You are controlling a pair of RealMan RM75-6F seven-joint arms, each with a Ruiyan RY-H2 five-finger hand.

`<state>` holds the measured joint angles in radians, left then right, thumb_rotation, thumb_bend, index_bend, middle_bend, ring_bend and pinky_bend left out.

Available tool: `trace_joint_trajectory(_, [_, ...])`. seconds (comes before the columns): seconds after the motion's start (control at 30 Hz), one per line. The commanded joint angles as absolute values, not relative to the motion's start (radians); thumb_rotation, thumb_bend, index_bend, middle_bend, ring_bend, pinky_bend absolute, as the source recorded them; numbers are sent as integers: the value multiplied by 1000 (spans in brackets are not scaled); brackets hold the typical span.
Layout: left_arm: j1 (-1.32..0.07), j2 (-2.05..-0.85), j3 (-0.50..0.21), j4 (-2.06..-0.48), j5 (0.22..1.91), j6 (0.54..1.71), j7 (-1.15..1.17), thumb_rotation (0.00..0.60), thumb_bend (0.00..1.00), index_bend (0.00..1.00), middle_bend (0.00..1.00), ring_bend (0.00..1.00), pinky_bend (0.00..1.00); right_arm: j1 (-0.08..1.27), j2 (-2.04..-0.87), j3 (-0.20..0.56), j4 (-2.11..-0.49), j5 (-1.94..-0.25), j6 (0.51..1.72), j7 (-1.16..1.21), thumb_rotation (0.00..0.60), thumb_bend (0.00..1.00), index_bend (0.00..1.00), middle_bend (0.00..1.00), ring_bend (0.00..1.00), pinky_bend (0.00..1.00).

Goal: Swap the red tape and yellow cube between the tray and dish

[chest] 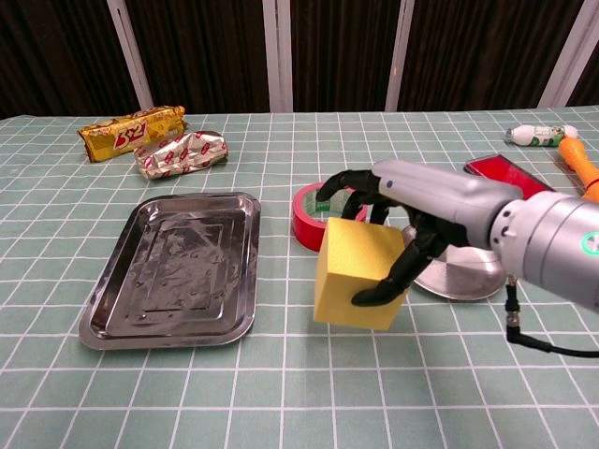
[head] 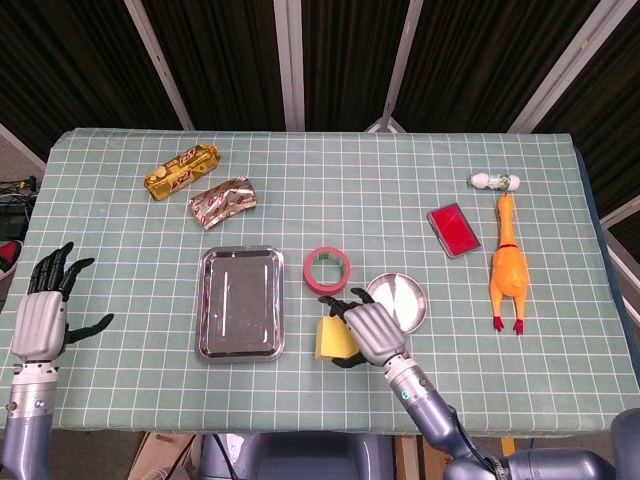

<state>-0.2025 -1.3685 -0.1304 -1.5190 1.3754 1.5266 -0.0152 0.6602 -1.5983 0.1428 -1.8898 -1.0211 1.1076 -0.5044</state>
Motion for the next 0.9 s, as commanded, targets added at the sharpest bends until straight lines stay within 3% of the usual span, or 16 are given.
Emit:
trace_joint_trajectory(0.03, [-203, -1359, -144, -1511, 1360, 1510, -43, 600, 1, 216, 0, 0, 0, 678, -1643, 140, -1859, -999, 1101, -523, 600, 187, 146, 314, 444, 88])
trace_joint_trajectory(0.23, [-202, -1347, -142, -1507, 1370, 1497, -59, 600, 1, 216, 0, 0, 0, 696, -1674, 137, -1818, -971, 1105, -574, 600, 49, 22, 182, 272, 0])
trace_joint_trajectory(0.43, [-200, -1346, -143, -1512, 1371, 1491, -54, 600, 1, 216, 0, 0, 0, 705, -1674, 126, -1825, -948, 1116, -624, 600, 13, 0, 49, 102, 0])
trace_joint_trajectory(0.73, [-195, -1346, -153, -1513, 1367, 1494, -52, 600, 1, 216, 0, 0, 0, 697, -1585, 121, -1935, -947, 1172, -691, 600, 7, 0, 45, 93, 0])
trace_joint_trajectory(0.9, [-192, -1346, -154, -1515, 1374, 1498, -60, 600, 1, 216, 0, 0, 0, 690, -1481, 172, -1998, -923, 1218, -701, 600, 3, 0, 45, 91, 0])
